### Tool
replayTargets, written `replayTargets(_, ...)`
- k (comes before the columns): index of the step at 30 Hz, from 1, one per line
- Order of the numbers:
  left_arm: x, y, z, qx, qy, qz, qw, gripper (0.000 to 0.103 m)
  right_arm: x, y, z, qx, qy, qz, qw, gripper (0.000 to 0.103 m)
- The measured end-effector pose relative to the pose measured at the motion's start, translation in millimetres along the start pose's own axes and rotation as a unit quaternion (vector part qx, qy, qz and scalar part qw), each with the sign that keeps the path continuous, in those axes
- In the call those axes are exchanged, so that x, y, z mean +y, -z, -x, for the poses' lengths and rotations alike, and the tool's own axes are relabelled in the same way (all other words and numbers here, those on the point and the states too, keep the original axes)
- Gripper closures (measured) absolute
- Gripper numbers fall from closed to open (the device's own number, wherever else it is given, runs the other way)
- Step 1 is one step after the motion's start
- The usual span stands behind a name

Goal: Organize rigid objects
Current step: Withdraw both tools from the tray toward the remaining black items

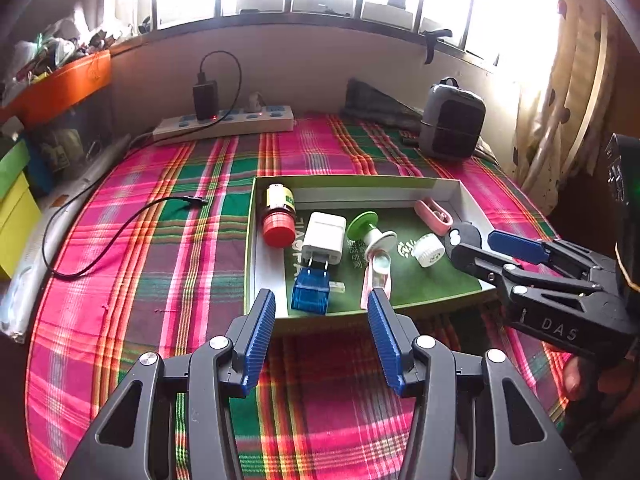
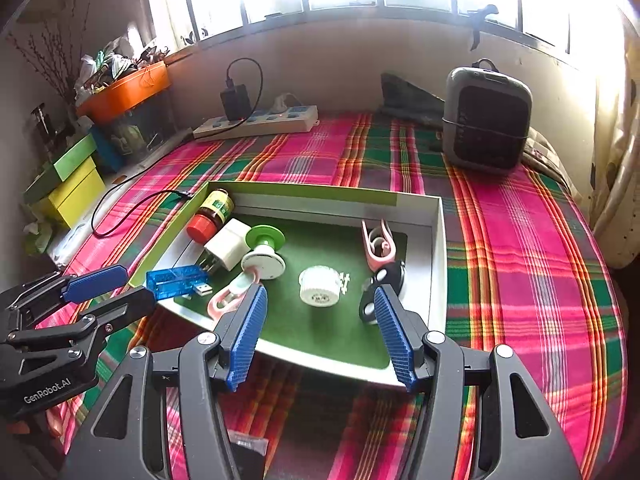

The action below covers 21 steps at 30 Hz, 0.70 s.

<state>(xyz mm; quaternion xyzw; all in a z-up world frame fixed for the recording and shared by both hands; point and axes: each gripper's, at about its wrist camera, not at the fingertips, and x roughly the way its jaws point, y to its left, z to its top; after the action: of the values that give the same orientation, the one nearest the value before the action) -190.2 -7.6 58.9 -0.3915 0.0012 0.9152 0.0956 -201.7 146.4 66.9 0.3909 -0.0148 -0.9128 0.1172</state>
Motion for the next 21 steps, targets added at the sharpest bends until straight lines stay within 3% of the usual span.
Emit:
replayTargets(3,-1.8,5.5,4.4,-0.001,0.002,-0.001,1.0000,0.055,-1.0,5.6,5.5,-0.002,0.002,-0.002,1.000,0.046)
replayTargets(6,-7.2,11.9,10.4,-0.011,-0.025,-0.019,0.9995,0.055,-2.0,10.0,8.3,-0.001,0.005,-0.003,1.000,0.046)
replayTargets(21,-11.2,34.7,23.3,-0.012,-0.019,-0.028,0.9994,0.055,-3.4,33.2,28.9,-0.003,0.007,-0.010,1.000,0.046)
